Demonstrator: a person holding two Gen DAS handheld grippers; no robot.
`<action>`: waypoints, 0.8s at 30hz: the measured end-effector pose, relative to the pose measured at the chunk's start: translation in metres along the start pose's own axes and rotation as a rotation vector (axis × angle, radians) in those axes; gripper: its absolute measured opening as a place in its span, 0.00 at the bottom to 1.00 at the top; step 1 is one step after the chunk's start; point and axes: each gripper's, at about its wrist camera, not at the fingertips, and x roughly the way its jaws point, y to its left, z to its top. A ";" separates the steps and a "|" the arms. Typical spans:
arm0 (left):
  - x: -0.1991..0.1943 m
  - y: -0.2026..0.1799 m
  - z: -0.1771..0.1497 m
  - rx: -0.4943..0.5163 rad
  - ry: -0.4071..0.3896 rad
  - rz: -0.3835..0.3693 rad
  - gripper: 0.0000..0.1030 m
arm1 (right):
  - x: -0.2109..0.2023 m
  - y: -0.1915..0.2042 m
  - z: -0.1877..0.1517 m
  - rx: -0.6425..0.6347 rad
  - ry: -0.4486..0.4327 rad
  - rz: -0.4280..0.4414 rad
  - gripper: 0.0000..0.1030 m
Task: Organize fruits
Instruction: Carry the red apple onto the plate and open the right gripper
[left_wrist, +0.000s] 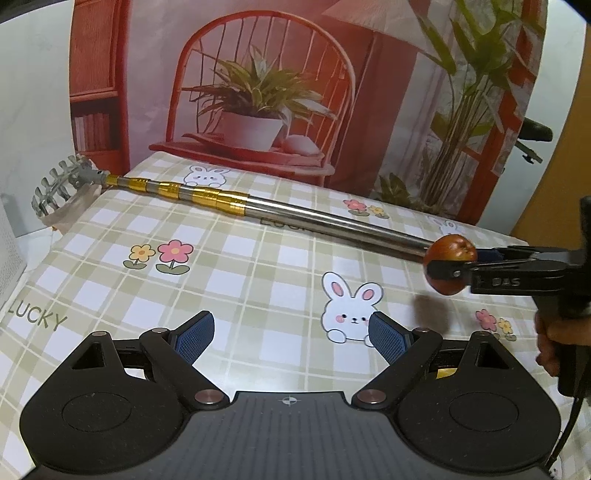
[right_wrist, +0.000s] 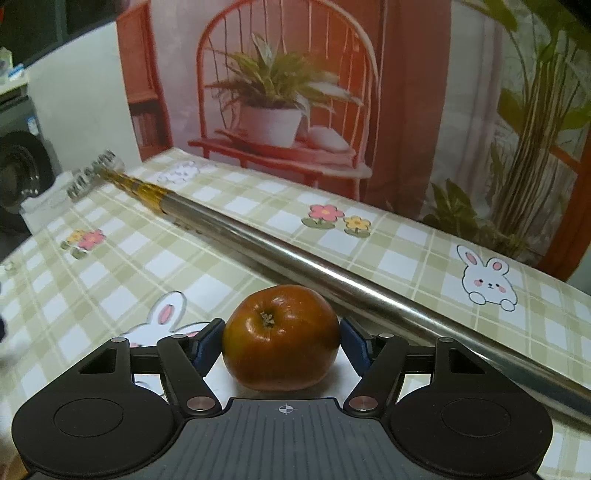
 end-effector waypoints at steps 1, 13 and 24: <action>-0.002 -0.001 -0.001 0.003 -0.003 -0.006 0.89 | -0.008 0.001 0.000 0.005 -0.013 0.006 0.62; -0.031 -0.024 -0.017 0.063 0.003 -0.083 0.89 | -0.120 0.032 -0.029 0.048 -0.166 0.044 0.62; -0.064 -0.034 -0.034 0.099 -0.016 -0.121 0.89 | -0.185 0.081 -0.101 0.041 -0.152 0.070 0.62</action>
